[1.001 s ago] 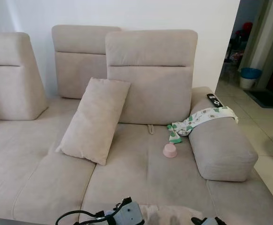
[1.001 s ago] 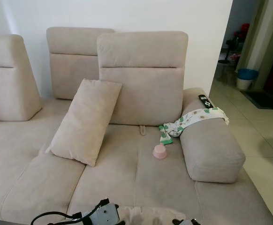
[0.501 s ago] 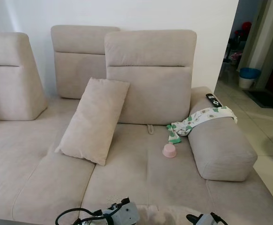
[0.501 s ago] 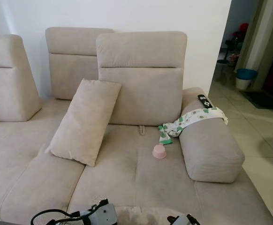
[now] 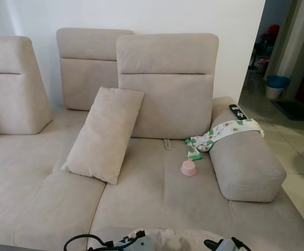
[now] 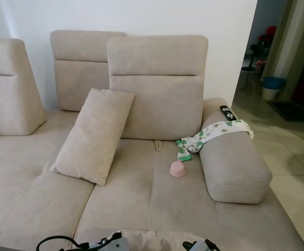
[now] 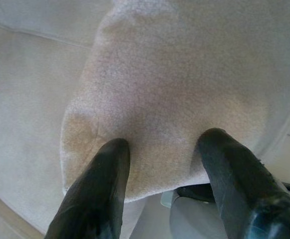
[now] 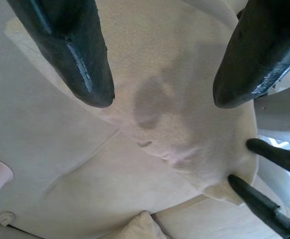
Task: Move the pillow to the sofa from floor
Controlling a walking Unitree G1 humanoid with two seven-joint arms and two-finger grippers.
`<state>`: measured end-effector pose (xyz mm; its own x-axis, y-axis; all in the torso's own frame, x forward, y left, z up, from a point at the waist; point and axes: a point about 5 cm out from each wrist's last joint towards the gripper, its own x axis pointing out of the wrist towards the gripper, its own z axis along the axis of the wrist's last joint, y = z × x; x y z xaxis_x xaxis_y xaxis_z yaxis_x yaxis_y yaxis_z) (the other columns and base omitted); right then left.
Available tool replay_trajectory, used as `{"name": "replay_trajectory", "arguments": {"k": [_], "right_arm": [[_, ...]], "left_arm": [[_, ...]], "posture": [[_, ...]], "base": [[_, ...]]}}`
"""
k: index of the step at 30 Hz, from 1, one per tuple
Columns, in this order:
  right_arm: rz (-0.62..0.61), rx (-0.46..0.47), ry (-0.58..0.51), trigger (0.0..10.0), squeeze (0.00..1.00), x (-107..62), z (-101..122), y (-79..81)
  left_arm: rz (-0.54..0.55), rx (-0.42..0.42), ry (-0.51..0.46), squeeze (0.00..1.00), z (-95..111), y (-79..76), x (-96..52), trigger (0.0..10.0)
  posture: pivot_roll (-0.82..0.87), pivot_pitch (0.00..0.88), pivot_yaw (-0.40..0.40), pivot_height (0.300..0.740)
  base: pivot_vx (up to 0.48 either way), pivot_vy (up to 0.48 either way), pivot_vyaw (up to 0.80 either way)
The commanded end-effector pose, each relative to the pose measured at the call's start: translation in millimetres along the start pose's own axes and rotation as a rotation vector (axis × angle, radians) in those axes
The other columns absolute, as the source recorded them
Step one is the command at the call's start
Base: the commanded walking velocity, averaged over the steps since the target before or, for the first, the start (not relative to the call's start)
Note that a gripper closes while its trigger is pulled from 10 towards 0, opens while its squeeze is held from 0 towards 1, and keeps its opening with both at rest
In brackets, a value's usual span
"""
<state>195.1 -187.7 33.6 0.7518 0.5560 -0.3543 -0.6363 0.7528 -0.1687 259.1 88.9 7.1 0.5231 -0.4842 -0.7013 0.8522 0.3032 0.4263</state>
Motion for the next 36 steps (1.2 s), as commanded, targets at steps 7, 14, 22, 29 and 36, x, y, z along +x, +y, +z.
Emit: {"name": "replay_trajectory", "arguments": {"k": [7,14,22,29,36], "right_arm": [[-0.004,0.008,-0.008,10.0,0.0,3.2,2.6,0.0],[-0.006,0.007,-0.007,10.0,0.0,2.3,3.0,0.5],[-0.007,0.005,-0.001,10.0,0.0,0.7,2.3,-0.1],[-0.016,0.005,0.006,10.0,0.0,-1.0,1.3,-0.8],[-0.015,0.007,0.012,10.0,0.0,-2.4,0.1,1.5]], "left_arm": [[-0.026,0.012,0.053,0.0,-6.2,-5.8,1.9,4.7],[-0.055,0.02,0.048,0.0,-5.4,-10.5,1.9,0.0],[-0.025,0.023,0.04,0.0,-4.0,-9.0,1.6,0.0],[0.069,0.015,0.002,0.0,6.3,9.5,0.6,0.0],[0.147,0.038,-0.076,0.0,19.1,25.3,-4.9,10.0]], "posture": [[-0.1,0.0,0.04,0.596],[-0.1,0.001,0.039,0.596],[-0.1,0.005,0.04,0.596],[-0.1,0.01,0.04,0.596],[-0.1,0.017,0.04,0.596]], "base": [[0.0,0.0,0.0],[0.0,0.0,0.0],[0.0,0.0,0.0],[0.0,0.0,0.0],[0.0,0.0,0.0]]}}
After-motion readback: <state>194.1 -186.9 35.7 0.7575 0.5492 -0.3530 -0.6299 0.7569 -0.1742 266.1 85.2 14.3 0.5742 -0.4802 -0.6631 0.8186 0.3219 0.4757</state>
